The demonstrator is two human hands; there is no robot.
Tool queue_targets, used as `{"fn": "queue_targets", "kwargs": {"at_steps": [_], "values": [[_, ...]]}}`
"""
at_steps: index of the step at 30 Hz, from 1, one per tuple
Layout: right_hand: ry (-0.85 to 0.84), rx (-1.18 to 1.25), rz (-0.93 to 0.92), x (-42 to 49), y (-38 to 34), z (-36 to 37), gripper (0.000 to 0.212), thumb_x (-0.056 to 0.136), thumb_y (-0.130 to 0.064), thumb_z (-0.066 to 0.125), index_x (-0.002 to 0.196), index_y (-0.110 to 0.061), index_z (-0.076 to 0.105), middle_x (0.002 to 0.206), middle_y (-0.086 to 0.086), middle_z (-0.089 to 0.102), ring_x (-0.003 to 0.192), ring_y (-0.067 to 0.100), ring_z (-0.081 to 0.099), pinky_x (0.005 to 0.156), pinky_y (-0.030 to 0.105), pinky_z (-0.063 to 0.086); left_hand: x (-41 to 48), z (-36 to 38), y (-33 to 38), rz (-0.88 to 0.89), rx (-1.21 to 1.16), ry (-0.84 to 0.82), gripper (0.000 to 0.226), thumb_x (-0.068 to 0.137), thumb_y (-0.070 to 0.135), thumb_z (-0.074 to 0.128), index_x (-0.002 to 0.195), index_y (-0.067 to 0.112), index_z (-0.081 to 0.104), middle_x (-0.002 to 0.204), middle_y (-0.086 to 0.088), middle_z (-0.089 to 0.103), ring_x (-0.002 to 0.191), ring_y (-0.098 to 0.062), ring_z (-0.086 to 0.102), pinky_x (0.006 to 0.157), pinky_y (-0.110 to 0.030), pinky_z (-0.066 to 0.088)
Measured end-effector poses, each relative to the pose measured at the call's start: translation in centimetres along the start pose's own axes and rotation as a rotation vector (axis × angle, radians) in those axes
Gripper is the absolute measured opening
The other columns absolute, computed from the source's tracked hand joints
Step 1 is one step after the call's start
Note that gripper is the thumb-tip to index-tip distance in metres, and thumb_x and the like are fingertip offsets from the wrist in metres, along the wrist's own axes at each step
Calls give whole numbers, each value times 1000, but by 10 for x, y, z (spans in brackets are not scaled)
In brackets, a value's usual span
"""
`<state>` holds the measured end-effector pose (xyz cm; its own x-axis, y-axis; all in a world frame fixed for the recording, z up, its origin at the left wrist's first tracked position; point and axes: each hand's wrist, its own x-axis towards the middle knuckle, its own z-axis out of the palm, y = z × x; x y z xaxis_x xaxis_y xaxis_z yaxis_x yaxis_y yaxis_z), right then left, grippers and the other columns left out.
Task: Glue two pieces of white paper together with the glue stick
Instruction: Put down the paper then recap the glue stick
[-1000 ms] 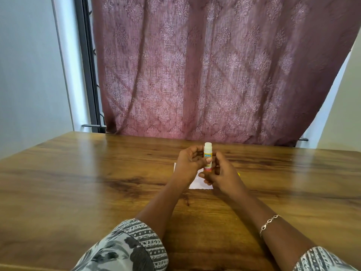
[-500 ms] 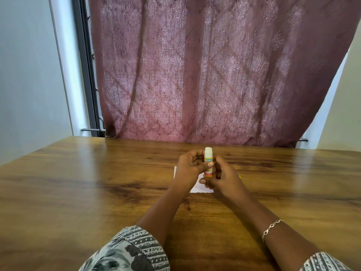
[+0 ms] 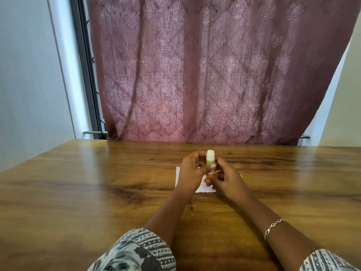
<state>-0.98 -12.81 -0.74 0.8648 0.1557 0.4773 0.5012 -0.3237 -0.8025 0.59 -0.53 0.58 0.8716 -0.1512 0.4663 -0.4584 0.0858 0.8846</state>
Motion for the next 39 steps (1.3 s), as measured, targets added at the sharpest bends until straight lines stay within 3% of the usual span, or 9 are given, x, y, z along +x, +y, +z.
{"fn": "queue_targets", "kwargs": {"at_steps": [3, 8, 12, 16, 19, 22, 26, 31, 39], "values": [[-28, 61, 18, -1, 0, 0, 39, 83, 13, 47, 103, -19, 51, 80, 4, 62, 59, 10, 65, 52, 20, 50, 0, -1, -2, 14, 46, 27, 34, 76, -10, 64, 85, 21, 56, 79, -11, 61, 74, -22, 56, 72, -30, 49], [13, -27, 3, -2, -1, -1, 23, 78, 7, 61, 97, 2, 49, 75, 10, 58, 59, 17, 60, 54, 29, 49, 0, 1, -2, 11, 50, 10, 31, 76, -11, 63, 104, -1, 57, 80, 0, 63, 64, 3, 62, 69, -15, 52], [44, -104, -50, -4, -6, 1, 37, 71, 0, 72, 81, -25, 46, 65, -6, 53, 49, -5, 52, 47, 11, 43, -1, 1, -2, 17, 58, 8, 33, 77, -11, 63, 108, -6, 55, 80, 0, 63, 64, 4, 63, 70, -14, 53], [8, -76, -32, -3, -2, 1, 41, 81, 10, 50, 83, -30, 46, 74, -4, 60, 58, 3, 60, 50, 20, 48, 2, -1, -3, 41, 101, 18, 33, 76, -11, 62, 108, -8, 54, 79, 1, 61, 62, 7, 61, 66, -9, 51], [6, -42, -23, -2, -3, 0, 36, 82, 13, 47, 91, -22, 48, 77, 4, 61, 60, 14, 61, 49, 17, 49, 2, -1, -3, 46, 108, 17, 34, 77, -9, 63, 109, -8, 54, 81, 1, 61, 70, -2, 61, 68, -12, 51], [28, -45, -34, -3, -5, 1, 29, 79, 7, 59, 96, -14, 48, 75, 8, 60, 55, 1, 60, 49, 17, 47, 1, 1, -2, 37, 86, 18, 33, 77, -8, 63, 109, -8, 54, 81, 1, 62, 70, -1, 61, 68, -11, 52], [36, -84, -57, -4, -4, 2, 39, 74, -2, 70, 107, -7, 49, 78, 11, 63, 60, 5, 57, 58, 32, 50, 1, 1, -3, 27, 93, 23, 29, 77, -7, 64, 104, -1, 56, 81, -2, 62, 69, -2, 62, 67, -17, 54], [-7, -19, -26, -4, -3, 3, 28, 84, 11, 47, 107, -5, 47, 80, 3, 61, 63, 17, 61, 52, 25, 49, 3, -1, -6, 50, 145, 51, 33, 76, -9, 64, 107, -9, 54, 79, 2, 61, 61, 10, 60, 63, -7, 50], [39, -58, -80, -4, -4, 3, 38, 74, -1, 69, 107, -8, 50, 70, -1, 57, 50, -4, 54, 46, 13, 42, 1, 2, -3, 48, 120, 35, 32, 78, -5, 64, 109, -5, 55, 86, -6, 62, 71, -2, 62, 66, -10, 52]]}}
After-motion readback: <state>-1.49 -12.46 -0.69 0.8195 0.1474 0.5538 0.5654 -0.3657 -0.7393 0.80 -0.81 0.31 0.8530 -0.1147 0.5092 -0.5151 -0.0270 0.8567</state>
